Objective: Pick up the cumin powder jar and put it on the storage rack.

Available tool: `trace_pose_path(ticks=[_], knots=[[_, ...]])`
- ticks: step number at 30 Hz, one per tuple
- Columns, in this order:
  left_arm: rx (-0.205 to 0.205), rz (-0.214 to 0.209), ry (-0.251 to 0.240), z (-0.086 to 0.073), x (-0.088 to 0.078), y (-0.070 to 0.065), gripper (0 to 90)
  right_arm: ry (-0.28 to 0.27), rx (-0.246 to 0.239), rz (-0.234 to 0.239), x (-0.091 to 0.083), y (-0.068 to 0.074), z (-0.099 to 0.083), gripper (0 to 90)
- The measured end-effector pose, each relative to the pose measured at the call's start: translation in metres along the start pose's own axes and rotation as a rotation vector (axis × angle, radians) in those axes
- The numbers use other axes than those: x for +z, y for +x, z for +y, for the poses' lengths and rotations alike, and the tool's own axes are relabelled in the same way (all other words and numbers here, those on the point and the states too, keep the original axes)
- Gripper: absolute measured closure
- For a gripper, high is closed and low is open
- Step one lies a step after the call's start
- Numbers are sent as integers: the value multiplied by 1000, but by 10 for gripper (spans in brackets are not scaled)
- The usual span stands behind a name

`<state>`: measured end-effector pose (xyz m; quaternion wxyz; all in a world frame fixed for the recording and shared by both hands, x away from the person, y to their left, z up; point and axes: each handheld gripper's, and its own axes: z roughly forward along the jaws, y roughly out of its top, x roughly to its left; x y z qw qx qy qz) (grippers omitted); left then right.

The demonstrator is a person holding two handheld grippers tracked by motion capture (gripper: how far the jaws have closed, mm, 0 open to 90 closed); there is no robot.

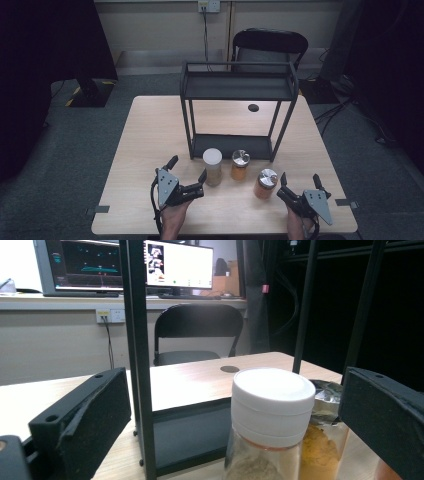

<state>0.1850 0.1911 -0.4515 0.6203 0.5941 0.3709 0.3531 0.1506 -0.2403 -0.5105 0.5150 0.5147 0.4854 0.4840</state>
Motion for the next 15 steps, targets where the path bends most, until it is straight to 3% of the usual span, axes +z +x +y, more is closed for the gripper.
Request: trace_pose_path(ticks=[4,9,12,15], knots=[[30,-12,18,4,4,-1,0,0,1,-1,0,0,0,0],[5,-29,14,4,7,0,0,-1,0,-1,0,0,0,0],[24,-28,14,4,9,-2,0,-1,2,-1,0,0,0,0],[14,-47,26,6,11,-1,0,-1,1,-1,0,0,0,0]])
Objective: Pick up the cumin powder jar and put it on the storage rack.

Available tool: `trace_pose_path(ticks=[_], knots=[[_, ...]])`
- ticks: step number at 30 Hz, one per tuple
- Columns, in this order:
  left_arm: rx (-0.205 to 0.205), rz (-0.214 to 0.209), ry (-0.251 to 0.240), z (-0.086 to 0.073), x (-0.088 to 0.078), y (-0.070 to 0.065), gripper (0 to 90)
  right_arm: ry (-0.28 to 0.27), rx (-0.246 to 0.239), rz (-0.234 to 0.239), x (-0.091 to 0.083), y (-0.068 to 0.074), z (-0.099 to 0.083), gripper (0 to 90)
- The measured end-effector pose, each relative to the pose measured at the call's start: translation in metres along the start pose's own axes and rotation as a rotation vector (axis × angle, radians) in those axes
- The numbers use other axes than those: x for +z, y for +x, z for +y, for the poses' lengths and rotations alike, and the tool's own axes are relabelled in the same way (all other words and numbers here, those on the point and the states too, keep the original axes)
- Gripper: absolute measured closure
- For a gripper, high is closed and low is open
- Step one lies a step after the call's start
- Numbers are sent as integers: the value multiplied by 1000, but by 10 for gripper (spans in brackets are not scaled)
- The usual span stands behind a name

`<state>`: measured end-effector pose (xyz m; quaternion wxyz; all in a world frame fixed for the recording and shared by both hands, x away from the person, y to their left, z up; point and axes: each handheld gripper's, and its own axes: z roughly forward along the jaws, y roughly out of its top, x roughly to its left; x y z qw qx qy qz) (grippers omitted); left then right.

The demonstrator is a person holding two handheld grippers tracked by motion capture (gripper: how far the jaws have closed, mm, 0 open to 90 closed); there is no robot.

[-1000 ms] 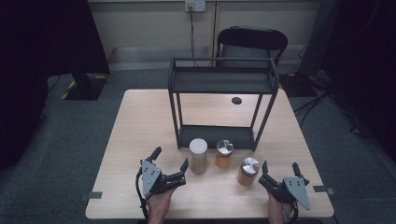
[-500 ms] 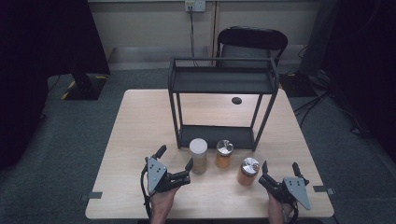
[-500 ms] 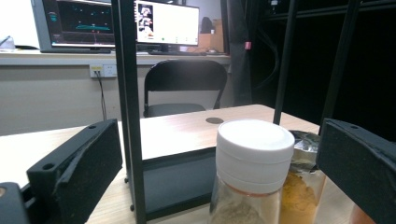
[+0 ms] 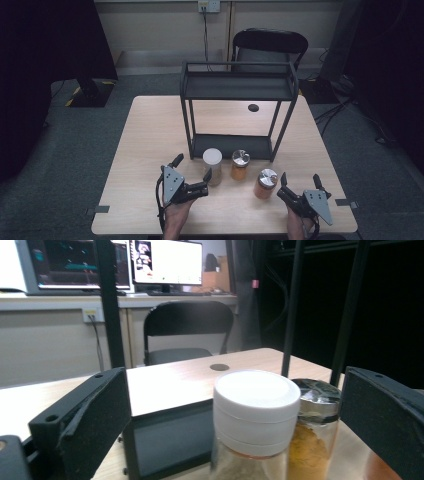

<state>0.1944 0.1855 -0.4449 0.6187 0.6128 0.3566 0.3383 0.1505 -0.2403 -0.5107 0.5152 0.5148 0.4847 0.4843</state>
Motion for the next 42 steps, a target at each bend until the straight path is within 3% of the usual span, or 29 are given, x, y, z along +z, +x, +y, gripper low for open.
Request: trace_pose_path(ticks=[7,13,24,32,42], knots=[[10,6,-2,3,3,-3,0,-2,-1,1,0,0,0,0],[-9,10,3,6,8,-3,0,-2,-2,2,0,0,0,0],[10,11,11,16,16,-1,0,-4,-1,2,0,0,-1,0],[-23,6,13,20,22,1,0,-4,-2,3,0,0,-1,0],[-35,-25,24,17,30,5,2,-3,-1,3,0,0,-1,0]])
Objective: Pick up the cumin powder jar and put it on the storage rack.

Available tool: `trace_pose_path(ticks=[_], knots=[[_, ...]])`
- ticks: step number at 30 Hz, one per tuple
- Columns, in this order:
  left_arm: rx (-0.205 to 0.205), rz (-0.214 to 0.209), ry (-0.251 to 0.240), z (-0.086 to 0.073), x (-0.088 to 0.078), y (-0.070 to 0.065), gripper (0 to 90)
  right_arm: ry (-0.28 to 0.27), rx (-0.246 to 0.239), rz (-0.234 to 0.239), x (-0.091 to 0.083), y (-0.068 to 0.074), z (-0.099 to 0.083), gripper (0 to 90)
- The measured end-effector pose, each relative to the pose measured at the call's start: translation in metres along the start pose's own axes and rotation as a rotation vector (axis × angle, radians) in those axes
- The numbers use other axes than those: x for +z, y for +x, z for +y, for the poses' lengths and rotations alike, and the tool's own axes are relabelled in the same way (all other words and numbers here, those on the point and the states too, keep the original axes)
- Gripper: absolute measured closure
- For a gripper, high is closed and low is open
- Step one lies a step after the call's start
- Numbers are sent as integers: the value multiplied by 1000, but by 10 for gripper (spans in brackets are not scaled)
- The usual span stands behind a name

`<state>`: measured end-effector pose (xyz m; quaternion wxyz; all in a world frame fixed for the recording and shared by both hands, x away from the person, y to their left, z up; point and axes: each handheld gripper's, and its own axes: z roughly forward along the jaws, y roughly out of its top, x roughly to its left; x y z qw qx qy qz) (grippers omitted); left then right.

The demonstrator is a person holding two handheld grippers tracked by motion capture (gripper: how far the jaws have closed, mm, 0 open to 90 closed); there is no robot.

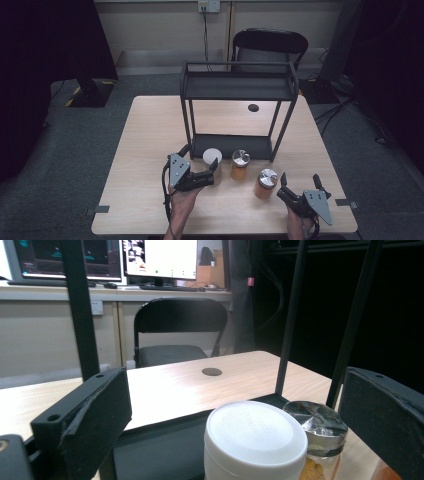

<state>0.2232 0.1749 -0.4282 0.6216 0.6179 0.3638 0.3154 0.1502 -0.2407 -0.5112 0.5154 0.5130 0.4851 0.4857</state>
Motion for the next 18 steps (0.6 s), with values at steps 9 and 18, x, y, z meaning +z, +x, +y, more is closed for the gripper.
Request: trace_pose_path(ticks=[9,18], knots=[[9,-31,10,-5,5,1,38,0,0,0,0,0,0,0],[1,-38,53,-10,15,0,59,-1,-1,1,0,0,0,0]])
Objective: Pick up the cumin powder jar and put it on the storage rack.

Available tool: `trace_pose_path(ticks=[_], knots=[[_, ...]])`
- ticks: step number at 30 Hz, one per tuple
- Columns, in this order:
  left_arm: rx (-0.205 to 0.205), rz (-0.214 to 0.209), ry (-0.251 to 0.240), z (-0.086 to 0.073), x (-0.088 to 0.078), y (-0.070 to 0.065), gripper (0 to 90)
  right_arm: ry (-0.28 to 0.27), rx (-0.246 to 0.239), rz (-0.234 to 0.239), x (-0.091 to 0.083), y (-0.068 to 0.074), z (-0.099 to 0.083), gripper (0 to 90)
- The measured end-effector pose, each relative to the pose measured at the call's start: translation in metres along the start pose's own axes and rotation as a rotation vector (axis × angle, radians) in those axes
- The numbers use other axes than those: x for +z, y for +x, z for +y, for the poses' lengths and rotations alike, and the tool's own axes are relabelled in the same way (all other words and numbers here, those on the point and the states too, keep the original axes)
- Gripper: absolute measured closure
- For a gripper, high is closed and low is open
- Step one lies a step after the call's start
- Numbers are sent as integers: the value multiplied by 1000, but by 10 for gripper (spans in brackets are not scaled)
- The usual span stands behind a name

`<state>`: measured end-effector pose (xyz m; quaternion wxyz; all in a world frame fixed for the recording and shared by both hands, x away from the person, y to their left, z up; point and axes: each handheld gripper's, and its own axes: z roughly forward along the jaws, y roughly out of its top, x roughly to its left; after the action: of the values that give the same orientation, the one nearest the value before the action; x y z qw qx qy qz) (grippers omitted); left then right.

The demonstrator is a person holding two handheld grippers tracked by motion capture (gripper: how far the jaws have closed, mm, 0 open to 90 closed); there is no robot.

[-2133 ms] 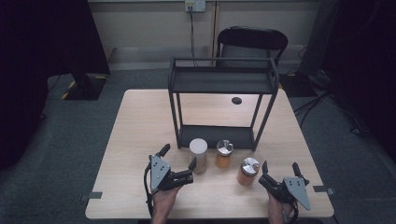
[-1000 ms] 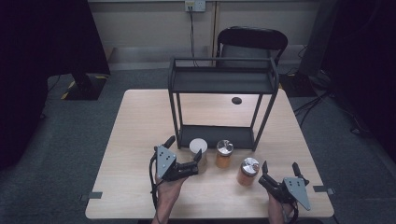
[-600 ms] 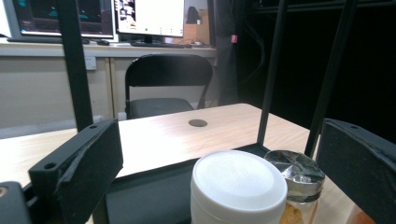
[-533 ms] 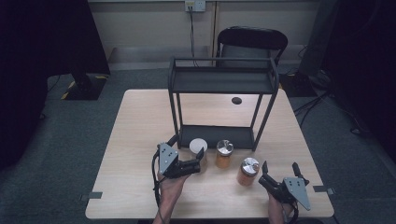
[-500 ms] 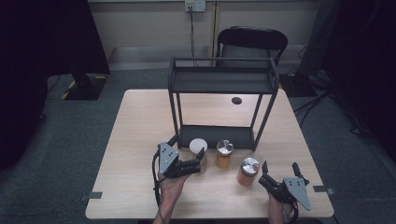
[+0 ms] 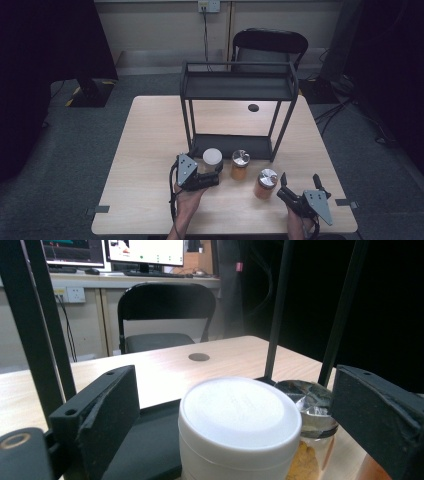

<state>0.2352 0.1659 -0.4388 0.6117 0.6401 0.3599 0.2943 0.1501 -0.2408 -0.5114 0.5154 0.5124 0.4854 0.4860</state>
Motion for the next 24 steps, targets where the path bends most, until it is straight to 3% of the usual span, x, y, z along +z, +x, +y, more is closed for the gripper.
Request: trace_pose_path(ticks=[7,24], knots=[[-23,5,14,-5,3,0,75,0,1,0,0,0,0,0],[-4,0,88,-10,11,-2,231,-1,1,1,0,0,0,0]])
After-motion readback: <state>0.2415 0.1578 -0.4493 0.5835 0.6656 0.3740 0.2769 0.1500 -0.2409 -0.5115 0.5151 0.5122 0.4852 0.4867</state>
